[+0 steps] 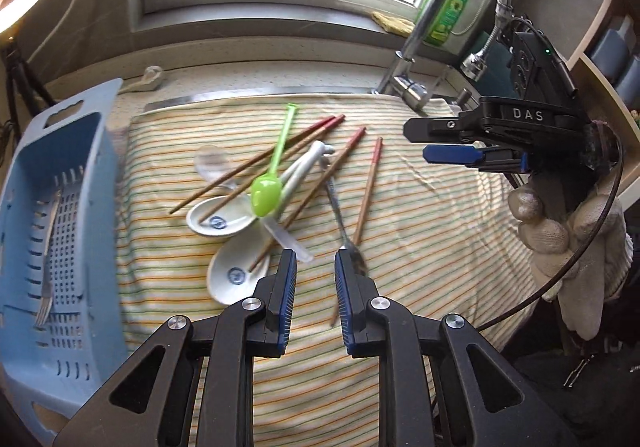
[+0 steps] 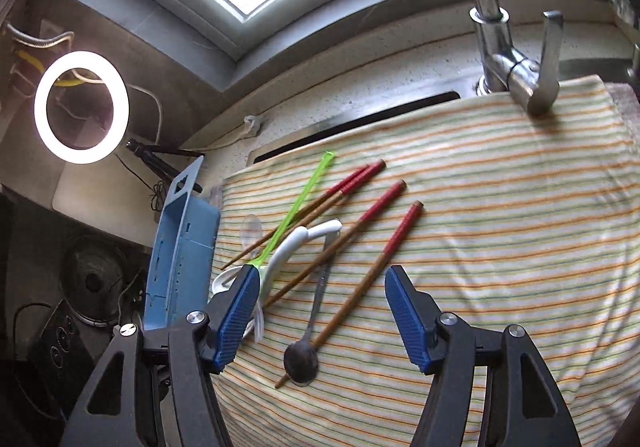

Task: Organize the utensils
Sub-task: 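Return the left tool to the pile and grasp the steel spoon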

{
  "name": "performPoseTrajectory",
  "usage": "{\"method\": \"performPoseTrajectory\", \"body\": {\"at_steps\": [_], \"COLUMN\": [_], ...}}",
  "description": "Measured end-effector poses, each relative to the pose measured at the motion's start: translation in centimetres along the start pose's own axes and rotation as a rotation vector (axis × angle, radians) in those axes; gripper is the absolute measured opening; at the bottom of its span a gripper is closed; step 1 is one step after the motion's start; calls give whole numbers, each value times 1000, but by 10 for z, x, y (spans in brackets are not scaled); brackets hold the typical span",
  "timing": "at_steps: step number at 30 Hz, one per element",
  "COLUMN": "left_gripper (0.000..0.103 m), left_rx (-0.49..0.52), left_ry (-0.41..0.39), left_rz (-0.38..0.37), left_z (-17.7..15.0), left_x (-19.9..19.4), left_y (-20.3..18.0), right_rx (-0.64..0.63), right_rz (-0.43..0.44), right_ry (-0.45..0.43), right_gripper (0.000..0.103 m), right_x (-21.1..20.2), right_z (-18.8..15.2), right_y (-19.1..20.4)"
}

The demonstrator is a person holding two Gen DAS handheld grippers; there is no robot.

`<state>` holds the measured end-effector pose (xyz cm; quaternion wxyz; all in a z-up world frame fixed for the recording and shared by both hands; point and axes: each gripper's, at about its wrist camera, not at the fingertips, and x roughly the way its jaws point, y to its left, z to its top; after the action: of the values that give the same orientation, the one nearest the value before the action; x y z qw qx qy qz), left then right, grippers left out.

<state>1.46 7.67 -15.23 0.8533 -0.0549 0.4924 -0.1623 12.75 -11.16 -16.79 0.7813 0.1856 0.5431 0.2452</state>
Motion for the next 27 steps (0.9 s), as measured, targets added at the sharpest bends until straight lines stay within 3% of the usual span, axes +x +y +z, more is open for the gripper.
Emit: {"method": "performPoseTrajectory", "body": {"at_steps": [2, 7, 15, 27], "left_gripper": [18, 18, 18, 18], "left_rx": [17, 35, 40, 62], "left_ry": [22, 75, 129, 181], "left_rz": [-13, -30, -14, -2], "left_z": [3, 7, 11, 22], "left_x": [12, 36, 55, 80], "left_y": [-9, -19, -20, -21], "right_rx": [2, 35, 66, 81], "right_rz": [4, 33, 24, -35], "right_ry": [32, 110, 157, 195], "right_gripper": [61, 38, 37, 27], "right_x": [8, 24, 45, 64], "right_z": [-3, -12, -15, -11], "right_y": [-5, -12, -19, -16]}}
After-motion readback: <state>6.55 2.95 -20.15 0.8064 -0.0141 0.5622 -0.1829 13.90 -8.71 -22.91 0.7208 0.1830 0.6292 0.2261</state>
